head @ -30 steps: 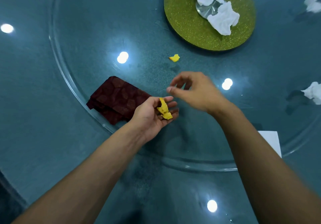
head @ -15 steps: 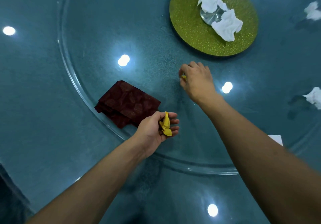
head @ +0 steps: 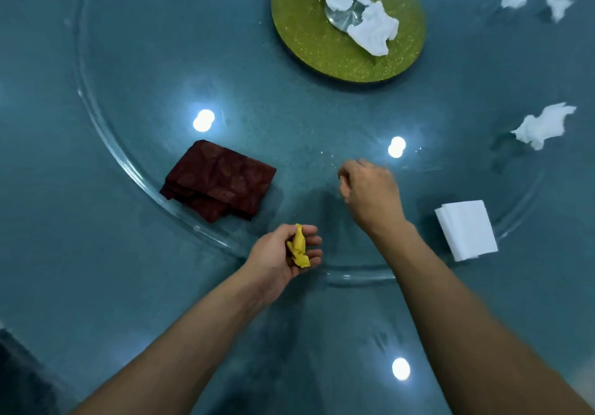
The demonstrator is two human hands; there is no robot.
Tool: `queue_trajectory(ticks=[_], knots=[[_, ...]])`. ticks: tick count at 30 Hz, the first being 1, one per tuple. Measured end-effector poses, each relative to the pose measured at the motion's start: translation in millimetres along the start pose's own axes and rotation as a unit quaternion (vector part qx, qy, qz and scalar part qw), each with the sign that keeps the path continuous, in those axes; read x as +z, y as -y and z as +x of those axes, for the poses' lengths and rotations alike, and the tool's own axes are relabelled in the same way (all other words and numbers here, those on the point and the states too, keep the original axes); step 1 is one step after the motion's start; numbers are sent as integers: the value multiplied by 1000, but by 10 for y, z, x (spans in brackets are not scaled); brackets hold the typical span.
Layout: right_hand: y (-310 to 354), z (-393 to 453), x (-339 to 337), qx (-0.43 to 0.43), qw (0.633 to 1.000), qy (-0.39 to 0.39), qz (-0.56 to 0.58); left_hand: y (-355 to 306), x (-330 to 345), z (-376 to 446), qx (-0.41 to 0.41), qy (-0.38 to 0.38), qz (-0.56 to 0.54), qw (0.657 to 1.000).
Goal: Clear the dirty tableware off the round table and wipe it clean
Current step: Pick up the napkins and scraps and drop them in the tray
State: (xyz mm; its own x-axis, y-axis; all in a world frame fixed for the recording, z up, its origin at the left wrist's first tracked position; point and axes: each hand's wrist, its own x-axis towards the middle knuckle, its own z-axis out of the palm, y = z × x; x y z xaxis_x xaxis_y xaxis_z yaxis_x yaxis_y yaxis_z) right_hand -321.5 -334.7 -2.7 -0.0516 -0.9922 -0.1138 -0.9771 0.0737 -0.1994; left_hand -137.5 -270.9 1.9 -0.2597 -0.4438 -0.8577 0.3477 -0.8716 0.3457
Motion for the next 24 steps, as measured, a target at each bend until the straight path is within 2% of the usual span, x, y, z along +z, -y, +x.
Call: queue_trajectory(ticks=[2,5,11,15,19,22,24], knots=[[0,-286,21,61,994,-4,95,60,30,3,-5,0,11,1000],[83,-728,-41,133,955,-36,262,162,123,-31,-9,16,33,999],[113,-1553,-189,158,914,-31,372,445,378,-172,-15,51,49,997],[-44,-1955,-164,170,915,-74,360,750,518,-231,-55,83,86,991],[-290,-2393,-137,223,904,-139,336,1101,634,-313,-63,109,124,984],[-534,-2899,-72,251,912,-167,280,1461,695,-421,-65,128,179,973],[-681,-3286,-11,265,926,-154,220,1737,715,-506,-65,136,207,967]])
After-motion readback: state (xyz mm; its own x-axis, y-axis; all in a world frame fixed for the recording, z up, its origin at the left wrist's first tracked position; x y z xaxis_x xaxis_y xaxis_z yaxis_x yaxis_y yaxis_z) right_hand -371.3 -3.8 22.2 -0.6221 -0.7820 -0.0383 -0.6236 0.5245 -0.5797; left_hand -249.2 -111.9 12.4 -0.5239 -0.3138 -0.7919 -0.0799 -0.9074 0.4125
